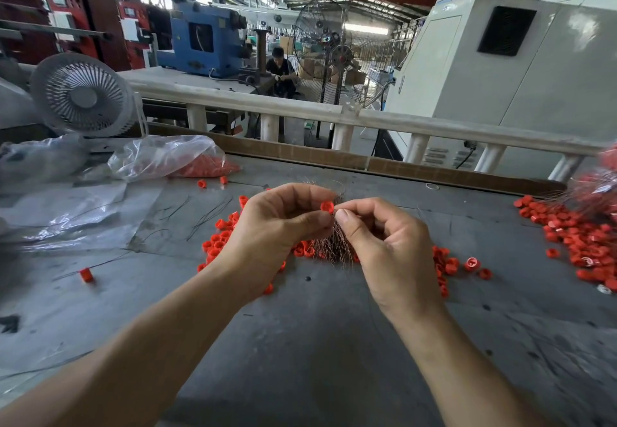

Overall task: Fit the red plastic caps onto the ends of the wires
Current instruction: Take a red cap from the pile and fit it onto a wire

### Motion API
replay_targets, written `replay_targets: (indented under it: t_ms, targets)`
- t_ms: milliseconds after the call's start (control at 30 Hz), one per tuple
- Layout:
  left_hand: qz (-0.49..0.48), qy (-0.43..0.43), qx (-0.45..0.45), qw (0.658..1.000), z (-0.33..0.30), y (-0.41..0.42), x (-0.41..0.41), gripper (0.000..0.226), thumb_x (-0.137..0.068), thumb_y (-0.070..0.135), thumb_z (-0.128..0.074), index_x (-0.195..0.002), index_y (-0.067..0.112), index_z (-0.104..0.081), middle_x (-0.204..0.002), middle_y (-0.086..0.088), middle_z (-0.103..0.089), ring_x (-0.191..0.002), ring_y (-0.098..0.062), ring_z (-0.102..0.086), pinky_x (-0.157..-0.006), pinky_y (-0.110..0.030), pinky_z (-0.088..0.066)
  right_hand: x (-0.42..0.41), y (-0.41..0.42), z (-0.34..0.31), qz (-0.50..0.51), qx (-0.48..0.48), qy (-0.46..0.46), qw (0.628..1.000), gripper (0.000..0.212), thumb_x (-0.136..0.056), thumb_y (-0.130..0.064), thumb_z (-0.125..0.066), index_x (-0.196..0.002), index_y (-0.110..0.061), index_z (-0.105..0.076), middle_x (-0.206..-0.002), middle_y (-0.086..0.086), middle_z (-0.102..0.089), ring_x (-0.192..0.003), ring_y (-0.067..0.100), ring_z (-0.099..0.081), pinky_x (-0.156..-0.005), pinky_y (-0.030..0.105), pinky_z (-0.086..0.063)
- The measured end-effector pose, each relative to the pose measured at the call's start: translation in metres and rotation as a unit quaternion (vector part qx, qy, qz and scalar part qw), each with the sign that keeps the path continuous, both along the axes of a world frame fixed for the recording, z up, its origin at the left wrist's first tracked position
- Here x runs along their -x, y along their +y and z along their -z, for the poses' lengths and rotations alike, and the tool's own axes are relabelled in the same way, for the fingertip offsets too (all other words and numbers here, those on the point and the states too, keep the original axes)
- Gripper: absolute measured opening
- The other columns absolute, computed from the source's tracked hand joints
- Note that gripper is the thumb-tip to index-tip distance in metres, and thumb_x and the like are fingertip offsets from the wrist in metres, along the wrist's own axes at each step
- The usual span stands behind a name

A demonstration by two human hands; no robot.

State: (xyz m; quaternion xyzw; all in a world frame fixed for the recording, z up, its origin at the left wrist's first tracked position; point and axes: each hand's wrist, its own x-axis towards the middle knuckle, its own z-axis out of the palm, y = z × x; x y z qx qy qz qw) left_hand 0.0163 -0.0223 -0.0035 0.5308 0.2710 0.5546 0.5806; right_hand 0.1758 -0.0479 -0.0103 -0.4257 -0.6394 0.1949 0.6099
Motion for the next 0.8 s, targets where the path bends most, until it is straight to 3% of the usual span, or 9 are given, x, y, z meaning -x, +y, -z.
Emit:
replay_targets:
  t_ms: [433, 533, 667, 800]
  targets:
    - [0.019, -0.024, 0.030, 0.999, 0.0021, -0.0002, -0.0021, 0.029, -0.076, 0.004, -0.072, -0.104, 0.006, -0.075, -0.096, -0.018, -0.074, -0.087, -0.024, -0.076, -0.076, -0.028, -0.061, -0.0017, 0.0014, 0.0007, 0.013, 0.002, 0.018, 1.000, 0.012, -0.092, -0.019, -0.074, -0.086, -0.029, -0.077, -0.080, -0.009, -0.076, -0.077, 0.013, -0.073, -0.069, 0.022, -0.058]
    - [0.016, 0.006, 0.020, 1.000, 0.0029, 0.0000, -0.0020, 0.025, -0.077, 0.007, -0.073, -0.101, 0.013, -0.080, -0.092, -0.017, -0.073, -0.083, -0.022, -0.074, -0.075, -0.028, -0.061, -0.0024, 0.0012, 0.0001, 0.014, 0.004, 0.015, 1.000, 0.015, -0.092, -0.017, -0.075, -0.085, -0.029, -0.076, -0.079, -0.011, -0.075, -0.075, 0.008, -0.071, -0.067, 0.017, -0.054]
    - [-0.016, 0.016, 0.003, 1.000, 0.0035, 0.0005, -0.0031, 0.024, -0.074, 0.008, -0.075, -0.098, 0.008, -0.076, -0.084, -0.011, -0.073, -0.076, -0.019, -0.072, -0.071, -0.026, -0.060, -0.0015, 0.0006, 0.0002, 0.027, 0.006, 0.020, 0.999, 0.015, -0.092, -0.016, -0.075, -0.082, -0.028, -0.076, -0.073, -0.008, -0.073, -0.065, 0.003, -0.065, -0.061, 0.013, -0.048]
    - [-0.043, 0.003, -0.011, 0.999, 0.0033, 0.0012, -0.0032, 0.027, -0.071, 0.006, -0.076, -0.097, 0.004, -0.069, -0.080, -0.009, -0.071, -0.073, -0.018, -0.071, -0.070, -0.028, -0.061, 0.0012, -0.0014, -0.0005, 0.022, 0.008, 0.014, 1.000, 0.016, -0.092, -0.015, -0.075, -0.081, -0.026, -0.076, -0.071, -0.003, -0.072, -0.061, 0.010, -0.063, -0.057, 0.016, -0.049]
